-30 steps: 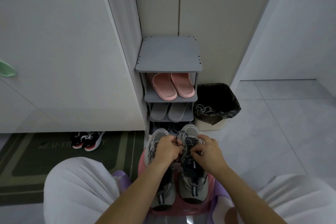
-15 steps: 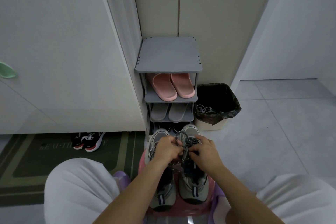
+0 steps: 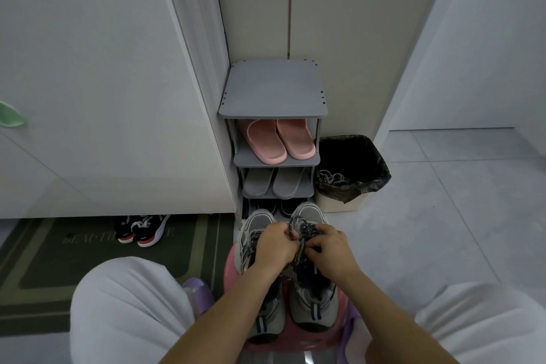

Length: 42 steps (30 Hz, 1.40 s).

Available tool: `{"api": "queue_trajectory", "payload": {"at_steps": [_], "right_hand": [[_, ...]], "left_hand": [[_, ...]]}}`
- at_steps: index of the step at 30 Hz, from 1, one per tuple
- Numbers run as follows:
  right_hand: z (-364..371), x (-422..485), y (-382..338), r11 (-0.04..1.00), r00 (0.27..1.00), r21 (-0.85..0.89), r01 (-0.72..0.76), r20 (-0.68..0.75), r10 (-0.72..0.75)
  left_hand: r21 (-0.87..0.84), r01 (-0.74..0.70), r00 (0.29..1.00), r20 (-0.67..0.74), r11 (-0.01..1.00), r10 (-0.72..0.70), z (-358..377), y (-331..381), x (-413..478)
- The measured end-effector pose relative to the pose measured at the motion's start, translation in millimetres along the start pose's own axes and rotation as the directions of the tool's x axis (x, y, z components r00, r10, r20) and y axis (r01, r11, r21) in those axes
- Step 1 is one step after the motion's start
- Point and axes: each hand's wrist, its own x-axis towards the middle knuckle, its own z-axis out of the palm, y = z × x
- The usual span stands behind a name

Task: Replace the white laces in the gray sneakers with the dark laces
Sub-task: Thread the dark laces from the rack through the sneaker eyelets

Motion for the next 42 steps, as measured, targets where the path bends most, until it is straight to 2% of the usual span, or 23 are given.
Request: {"api": "queue_trajectory", "payload": {"at_steps": [9,13,19,23,25,28,31,37,42], "right_hand": [[2,-3,1,0.994,0.994,0.109,-0.028,-0.1,0.04],[3,-5,1,0.989,0.985,0.144,-0.016,-0.17,0.041],[-1,-3,11,0.915,0.969,0.396,-0.072,-0.19,0.159],[2,-2,15,0.872,0.96,0.474,-0.121,-0.167,0.224],[3,-3,14,0.894,0.957,0.43,-0.125,-0.187,0.224],[-1,-6,6,0.988,0.973,0.125,-0.094,-0.198,0.118],[-10,-8,-1,0.994,0.994,-0.105,-0.04,-0.106,0.029],[-13,-6,-8,0.984,0.996,-0.174,0.021,-0.083,-0.036],[-6,-5,-9,0.988,0.995,-0.155,0.011,-0.099,-0.027]], "left_hand": [[0.067,-0.041,0.996,0.082,0.997,0.036,-1,-2,2],[0.069,-0.015,0.998,0.069,0.997,0.01,-2,-2,3],[0.05,-0.018,0.999,0.039,0.999,0.016,0,-2,2],[0.04,-0.012,0.999,0.044,0.999,0.01,0,-3,2],[0.034,-0.017,0.999,0.043,0.999,0.016,0,-3,2],[0.033,0.001,0.998,0.058,0.999,-0.003,-1,-2,4],[0.031,0.029,0.997,0.074,0.999,-0.031,-3,-2,6],[0.037,0.031,0.996,0.084,0.999,-0.034,-4,-2,7],[0.022,0.055,0.995,0.088,0.998,-0.057,-4,-3,8]]}}
